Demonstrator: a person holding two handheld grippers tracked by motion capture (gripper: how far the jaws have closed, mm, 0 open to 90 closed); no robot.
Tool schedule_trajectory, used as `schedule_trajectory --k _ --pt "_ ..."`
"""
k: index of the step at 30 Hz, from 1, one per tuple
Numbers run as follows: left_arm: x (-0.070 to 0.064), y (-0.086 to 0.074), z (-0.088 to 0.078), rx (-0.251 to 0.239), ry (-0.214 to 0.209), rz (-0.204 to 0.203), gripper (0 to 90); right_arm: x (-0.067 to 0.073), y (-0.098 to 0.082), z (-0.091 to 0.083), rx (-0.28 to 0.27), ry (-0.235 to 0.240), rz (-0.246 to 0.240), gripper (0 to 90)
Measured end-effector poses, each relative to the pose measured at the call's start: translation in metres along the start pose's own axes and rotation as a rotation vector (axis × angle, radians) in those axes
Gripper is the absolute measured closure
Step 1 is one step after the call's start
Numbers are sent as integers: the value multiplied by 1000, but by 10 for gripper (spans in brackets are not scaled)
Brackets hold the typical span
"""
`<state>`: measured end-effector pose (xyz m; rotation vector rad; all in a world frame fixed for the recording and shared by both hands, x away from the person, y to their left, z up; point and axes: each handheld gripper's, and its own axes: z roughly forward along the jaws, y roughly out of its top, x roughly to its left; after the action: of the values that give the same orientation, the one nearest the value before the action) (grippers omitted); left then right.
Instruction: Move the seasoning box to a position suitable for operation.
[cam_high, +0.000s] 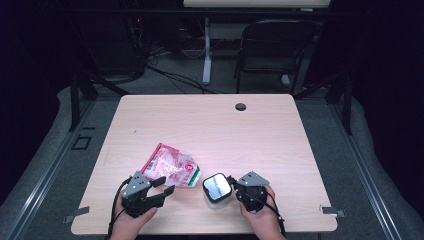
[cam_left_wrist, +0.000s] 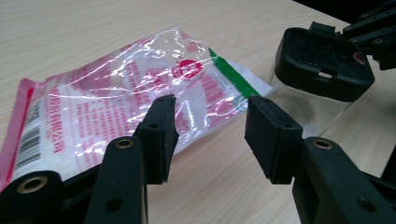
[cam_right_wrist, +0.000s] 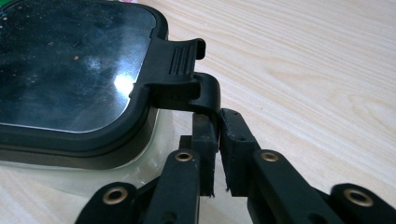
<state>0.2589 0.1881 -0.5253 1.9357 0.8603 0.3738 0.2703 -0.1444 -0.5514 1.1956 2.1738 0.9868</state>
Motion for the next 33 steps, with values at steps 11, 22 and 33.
schedule_trajectory --k 11,22,33 --pt "-32 6 22 62 -55 76 663 -10 -5 -22 -17 103 55 736" --pt "-50 12 51 114 -84 76 813 -20 13 -34 -108 165 95 795" --pt "-51 11 58 113 -89 58 833 -15 19 -27 -167 200 90 749"
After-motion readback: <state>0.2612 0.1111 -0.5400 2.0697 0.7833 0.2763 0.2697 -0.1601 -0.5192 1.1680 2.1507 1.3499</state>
